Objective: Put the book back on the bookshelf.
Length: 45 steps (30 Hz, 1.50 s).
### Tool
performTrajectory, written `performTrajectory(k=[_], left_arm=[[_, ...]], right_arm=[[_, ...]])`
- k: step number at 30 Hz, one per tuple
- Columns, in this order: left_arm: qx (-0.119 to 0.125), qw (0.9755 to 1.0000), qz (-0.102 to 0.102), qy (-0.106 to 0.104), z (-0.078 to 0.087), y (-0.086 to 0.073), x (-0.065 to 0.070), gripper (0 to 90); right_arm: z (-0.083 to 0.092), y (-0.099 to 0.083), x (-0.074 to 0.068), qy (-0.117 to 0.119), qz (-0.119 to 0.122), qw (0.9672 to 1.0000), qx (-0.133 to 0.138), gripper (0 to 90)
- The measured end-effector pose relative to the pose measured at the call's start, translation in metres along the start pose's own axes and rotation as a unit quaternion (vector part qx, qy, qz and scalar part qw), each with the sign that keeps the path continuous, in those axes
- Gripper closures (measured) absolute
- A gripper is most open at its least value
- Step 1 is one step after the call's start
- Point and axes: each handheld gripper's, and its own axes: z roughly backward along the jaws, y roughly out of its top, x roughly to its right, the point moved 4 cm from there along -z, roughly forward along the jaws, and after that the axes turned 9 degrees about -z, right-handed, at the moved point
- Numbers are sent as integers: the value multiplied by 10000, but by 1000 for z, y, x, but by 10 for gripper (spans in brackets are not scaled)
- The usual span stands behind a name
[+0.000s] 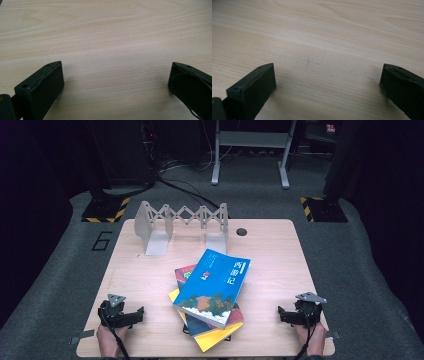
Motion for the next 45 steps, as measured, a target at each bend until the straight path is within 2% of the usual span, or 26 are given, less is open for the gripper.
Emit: performTrajectory(k=[11,14,16,18,22,24,25,29,30,31,33,34,37,39,41,45], left_arm=[[22,10000,48,72,0,0,1,7],[24,10000,49,72,0,0,1,7],[22,10000,50,73,0,0,2,7],[25,10000,51,73,0,0,2,7],[22,10000,49,72,0,0,2,7],[23,10000,48,71,0,0,1,7],[24,10000,52,73,0,0,2,7],[22,10000,49,74,0,0,2,7],[24,10000,52,74,0,0,2,7],[24,10000,52,74,0,0,2,7],[24,10000,53,77,0,0,2,7],[24,10000,53,77,0,0,2,7],[24,10000,55,79,0,0,2,7],[23,10000,54,79,0,0,2,7],[23,10000,55,79,0,0,2,7],[22,10000,54,80,0,0,2,7]], right_arm=[[0,1,-1,-36,-22,10000,-87,2],[2,3,0,100,-65,9997,-199,20],[5,7,-1,289,-240,9989,-270,21],[6,10,-3,360,-247,9986,-282,23],[12,22,-17,635,-263,9966,-458,25],[12,25,-19,697,-255,9963,-435,26],[14,31,-25,779,-161,9957,-465,25],[19,39,-34,933,-161,9944,-465,26],[23,44,-41,1067,-195,9929,-485,25],[23,44,-41,1067,-195,9929,-485,25],[29,53,-50,1258,-187,9907,-484,25],[29,53,-50,1258,-187,9907,-484,25],[34,64,-63,1422,-136,9884,-522,24],[34,67,-65,1454,-53,9882,-476,24],[36,74,-73,1595,-51,9861,-468,24],[38,82,-82,1723,-5,9838,-491,25]])
